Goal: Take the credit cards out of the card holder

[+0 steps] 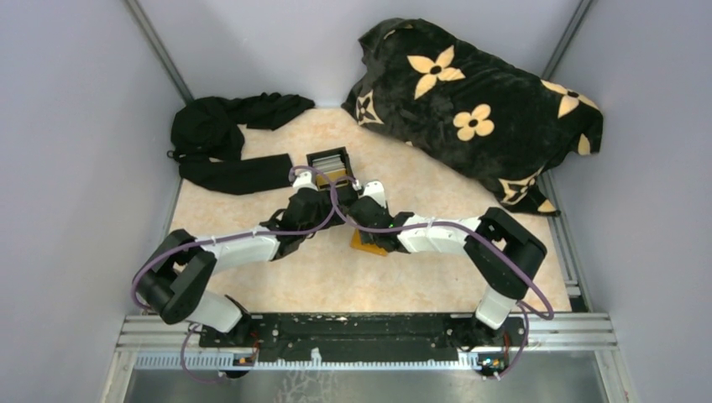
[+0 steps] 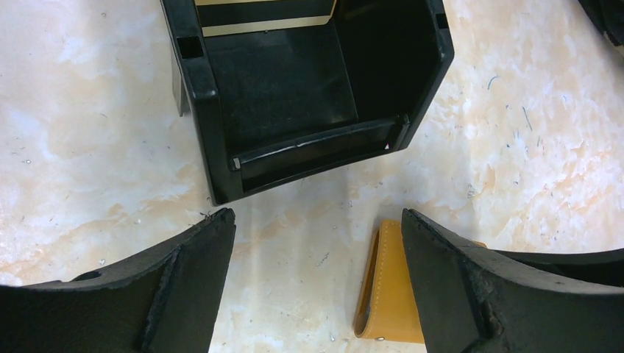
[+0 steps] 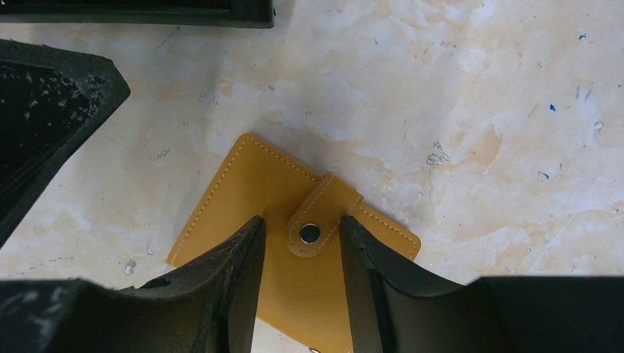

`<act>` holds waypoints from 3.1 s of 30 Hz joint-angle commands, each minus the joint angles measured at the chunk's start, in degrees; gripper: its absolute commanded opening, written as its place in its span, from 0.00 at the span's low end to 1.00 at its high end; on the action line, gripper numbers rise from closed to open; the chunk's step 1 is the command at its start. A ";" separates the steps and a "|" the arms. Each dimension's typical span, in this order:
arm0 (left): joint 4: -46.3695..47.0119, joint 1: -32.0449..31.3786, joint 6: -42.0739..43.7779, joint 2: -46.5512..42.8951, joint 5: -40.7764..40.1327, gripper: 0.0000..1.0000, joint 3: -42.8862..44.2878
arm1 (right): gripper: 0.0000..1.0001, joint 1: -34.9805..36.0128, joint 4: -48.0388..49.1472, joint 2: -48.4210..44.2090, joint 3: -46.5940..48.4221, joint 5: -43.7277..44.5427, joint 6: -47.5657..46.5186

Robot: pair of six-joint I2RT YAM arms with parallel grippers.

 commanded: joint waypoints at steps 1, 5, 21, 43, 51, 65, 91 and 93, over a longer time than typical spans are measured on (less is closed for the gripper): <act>1.08 0.33 0.27 -1.37 1.06 0.90 -0.86 | 0.41 0.65 -2.06 2.48 0.64 1.29 0.94; 0.77 0.33 0.75 -1.71 0.20 0.91 -0.86 | 0.25 0.61 -3.43 3.16 0.60 2.38 1.52; 2.10 0.33 0.89 -2.55 2.29 0.92 -1.47 | 0.00 -2.03 0.62 -5.46 -2.07 -5.11 3.09; 4.27 0.33 1.59 -2.61 6.07 0.93 -1.82 | 0.00 -8.23 -7.63 -24.00 2.82 -1.10 -7.06; 4.27 0.33 1.85 -2.37 6.30 0.93 -1.65 | 0.00 -8.21 -7.07 -24.09 0.46 -4.25 -5.51; 5.85 0.33 3.45 -0.78 8.56 0.94 -1.41 | 0.00 -14.47 -4.70 -10.57 7.67 -7.65 -12.41; 7.49 0.33 4.37 2.73 11.37 0.95 -0.42 | 0.67 -20.52 -2.65 -3.13 16.97 -14.62 -19.97; 7.68 0.33 4.55 2.74 11.62 0.95 -0.46 | 0.67 -20.02 -1.53 -5.39 12.76 -16.57 -21.48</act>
